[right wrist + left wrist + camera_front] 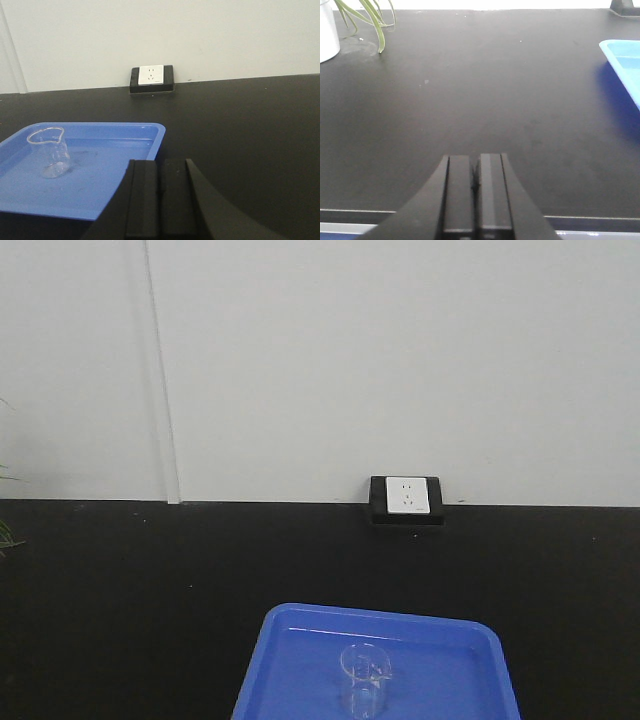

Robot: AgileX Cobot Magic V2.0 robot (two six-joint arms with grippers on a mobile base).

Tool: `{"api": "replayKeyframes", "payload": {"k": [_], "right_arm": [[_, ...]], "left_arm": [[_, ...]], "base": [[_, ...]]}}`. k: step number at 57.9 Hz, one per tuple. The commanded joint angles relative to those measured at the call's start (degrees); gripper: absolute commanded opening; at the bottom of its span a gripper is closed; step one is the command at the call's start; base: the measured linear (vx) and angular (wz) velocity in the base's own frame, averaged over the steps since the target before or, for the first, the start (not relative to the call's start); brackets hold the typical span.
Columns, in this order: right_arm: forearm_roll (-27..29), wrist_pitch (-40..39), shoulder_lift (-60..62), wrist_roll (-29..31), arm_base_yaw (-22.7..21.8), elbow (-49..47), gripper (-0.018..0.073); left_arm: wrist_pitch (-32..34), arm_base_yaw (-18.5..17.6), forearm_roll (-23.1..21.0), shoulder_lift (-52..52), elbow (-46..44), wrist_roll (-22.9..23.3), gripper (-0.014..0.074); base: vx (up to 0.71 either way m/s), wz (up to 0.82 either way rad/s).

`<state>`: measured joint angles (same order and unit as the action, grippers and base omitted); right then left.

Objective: Move beaker to silver tray on left bench

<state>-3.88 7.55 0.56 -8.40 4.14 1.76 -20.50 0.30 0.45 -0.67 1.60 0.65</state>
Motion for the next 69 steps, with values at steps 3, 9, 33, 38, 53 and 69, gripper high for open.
{"api": "replayKeyframes", "payload": {"k": [3,9,33,38,53,69], "right_arm": [[-0.38,-4.79,1.01,0.50,-0.35,0.63,-0.0011],[-0.38,-4.79,1.01,0.50,-0.35,0.63,-0.0011],[-0.52,-14.30,-2.68,0.95,-0.35,-10.35,-0.0011],[-0.76,-14.50,-9.60,3.37,-0.35,-17.62,-0.0011],[-0.57,-14.92,-34.32,5.21,-0.35,-33.77,-0.0011],[-0.57,-21.61,-49.20,5.21,-0.35,-36.28,-0.0009]], "left_arm": [[4.43,-0.33,-0.14,-0.89,1.59,0.32,0.0001],[4.43,-0.33,-0.14,-0.89,1.59,0.32,0.0001],[4.43,-0.33,-0.14,-0.89,1.59,0.32,0.0001],[4.43,-0.33,-0.14,-0.89,1.59,0.32,0.0001],[4.43,-0.33,-0.14,-0.89,1.59,0.32,0.0001],[4.43,-0.33,-0.14,-0.89,1.59,0.32,0.0001]], "base": [[0.00,0.00],[0.00,0.00],[0.00,0.00],[0.00,0.00],[0.00,0.00],[0.00,0.00]]}}
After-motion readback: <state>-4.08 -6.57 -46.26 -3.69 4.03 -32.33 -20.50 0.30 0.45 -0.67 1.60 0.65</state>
